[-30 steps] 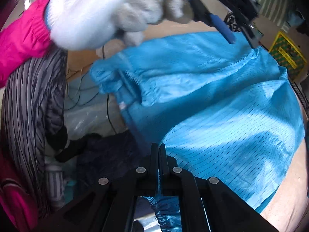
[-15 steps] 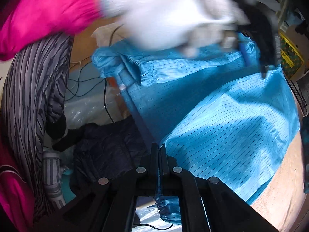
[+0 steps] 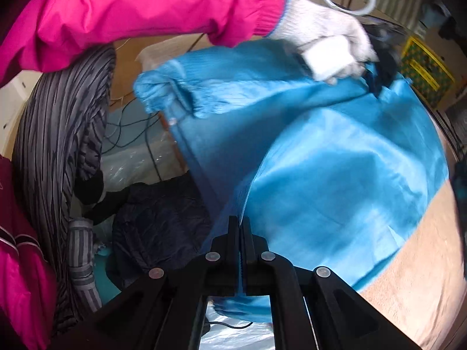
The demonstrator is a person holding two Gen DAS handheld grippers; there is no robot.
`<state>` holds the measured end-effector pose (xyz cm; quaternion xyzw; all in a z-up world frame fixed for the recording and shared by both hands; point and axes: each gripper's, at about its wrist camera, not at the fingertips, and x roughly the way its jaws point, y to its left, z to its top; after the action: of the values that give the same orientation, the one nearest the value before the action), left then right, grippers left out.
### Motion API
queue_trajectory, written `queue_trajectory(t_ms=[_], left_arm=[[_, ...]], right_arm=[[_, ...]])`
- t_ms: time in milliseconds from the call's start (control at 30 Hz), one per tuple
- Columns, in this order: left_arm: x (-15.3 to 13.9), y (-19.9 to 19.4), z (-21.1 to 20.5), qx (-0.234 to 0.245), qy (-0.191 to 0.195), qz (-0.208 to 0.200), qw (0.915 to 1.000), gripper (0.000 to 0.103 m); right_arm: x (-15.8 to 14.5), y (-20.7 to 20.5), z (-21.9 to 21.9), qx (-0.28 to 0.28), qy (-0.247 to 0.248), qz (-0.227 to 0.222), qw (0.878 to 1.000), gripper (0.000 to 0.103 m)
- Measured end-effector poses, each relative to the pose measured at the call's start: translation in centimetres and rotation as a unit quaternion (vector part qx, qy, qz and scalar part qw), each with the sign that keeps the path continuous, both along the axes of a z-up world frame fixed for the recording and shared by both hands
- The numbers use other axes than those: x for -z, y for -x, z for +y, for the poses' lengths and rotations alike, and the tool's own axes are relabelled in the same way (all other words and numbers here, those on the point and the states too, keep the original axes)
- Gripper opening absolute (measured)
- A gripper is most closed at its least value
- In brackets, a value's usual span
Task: Fold large clothes
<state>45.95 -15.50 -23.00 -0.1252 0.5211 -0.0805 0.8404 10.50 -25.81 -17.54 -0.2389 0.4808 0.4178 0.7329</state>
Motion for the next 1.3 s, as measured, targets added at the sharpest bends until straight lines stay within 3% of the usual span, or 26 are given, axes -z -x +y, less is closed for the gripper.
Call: queue_trajectory(t_ms=[67,100,133,167,200,233,300,333,367,467,533,567,633,767,867,1000,1100,1133,1200,1300], left_arm=[[0.3,-0.1,1.2,-0.020,0.028,0.005,0.9994,0.005],[0.2,-0.1,1.4,-0.026,0.020,0.001,0.9995,0.005],[-0.2,0.0,1.6,-0.027,0.014,-0.008,0.9995,0.005],[-0.6,0.1,1.5,-0.023,0.018,-0.018,0.9994,0.006],[-1.1,0.0,1.6,-0.021,0.031,-0.024,0.9990,0.008],[-1.7,-0.3,1.6,-0.015,0.061,-0.028,0.9976,0.022],[-2.1,-1.3,1.5,-0.003,0.095,-0.026,0.9951,0.048],[-2.3,-2.0,1.2,-0.001,0.102,-0.030,0.9943,0.050],[-2.4,-2.6,1.0,0.004,0.102,-0.030,0.9943,0.050],[-2.2,-4.7,-0.3,0.011,0.085,-0.025,0.9960,0.050],[-1.6,-6.7,-1.0,0.009,0.067,-0.021,0.9975,0.047],[-1.3,-7.2,-1.1,0.005,0.066,-0.021,0.9976,0.039],[-0.9,-8.6,-0.9,-0.005,0.061,-0.022,0.9979,0.004],[-0.5,-11.1,1.1,-0.034,0.072,-0.033,0.9962,0.000],[0.1,-12.1,3.3,-0.077,0.073,-0.032,0.9938,0.000],[0.8,-13.3,4.3,-0.085,0.078,-0.032,0.9928,0.000],[0.0,-12.7,4.1,-0.070,0.135,-0.045,0.9873,0.003],[-0.2,-12.5,4.0,-0.060,0.152,-0.039,0.9859,0.021],[-0.4,-12.4,3.3,-0.041,0.155,-0.034,0.9865,0.047],[-0.3,-12.4,2.2,-0.021,0.143,-0.021,0.9893,0.049]], right_arm=[[-0.2,-0.5,-0.5,0.006,-0.015,0.009,1.000,0.004],[-0.3,-0.9,-0.7,0.013,-0.021,0.011,1.000,0.011],[-0.5,-1.1,-0.9,0.018,-0.033,0.016,0.999,0.030],[-1.1,-1.4,-1.3,0.021,-0.050,0.021,0.998,0.038],[-1.9,-1.9,-1.9,0.024,-0.071,0.028,0.997,0.038],[-2.7,-2.4,-2.4,0.026,-0.097,0.035,0.994,0.037],[-4.5,-3.4,-3.7,0.040,-0.138,0.031,0.989,0.047],[-5.4,-4.1,-4.6,0.055,-0.159,0.025,0.985,0.058],[-6.1,-4.9,-5.3,0.074,-0.172,0.019,0.982,0.062],[-7.1,-7.4,-7.6,0.145,-0.196,0.012,0.970,0.062],[-6.6,-8.9,-8.4,0.198,-0.178,0.007,0.964,0.062],[-6.2,-9.5,-8.7,0.219,-0.167,0.006,0.961,0.061],[-5.3,-10.3,-9.0,0.248,-0.149,0.017,0.957,0.054],[-5.0,-11.0,-9.0,0.267,-0.127,0.008,0.955,0.051],[-5.6,-11.3,-9.2,0.274,-0.131,-0.001,0.953,0.049],[-5.7,-12.4,-10.2,0.304,-0.137,-0.003,0.943,0.049],[-5.2,-13.8,-11.8,0.340,-0.141,0.005,0.930,0.050],[-5.0,-14.4,-12.7,0.353,-0.149,0.010,0.924,0.051],[-4.7,-16.0,-14.5,0.372,-0.165,0.020,0.913,0.052],[-3.6,-20.1,-17.9,0.419,-0.172,0.019,0.891,0.052]])
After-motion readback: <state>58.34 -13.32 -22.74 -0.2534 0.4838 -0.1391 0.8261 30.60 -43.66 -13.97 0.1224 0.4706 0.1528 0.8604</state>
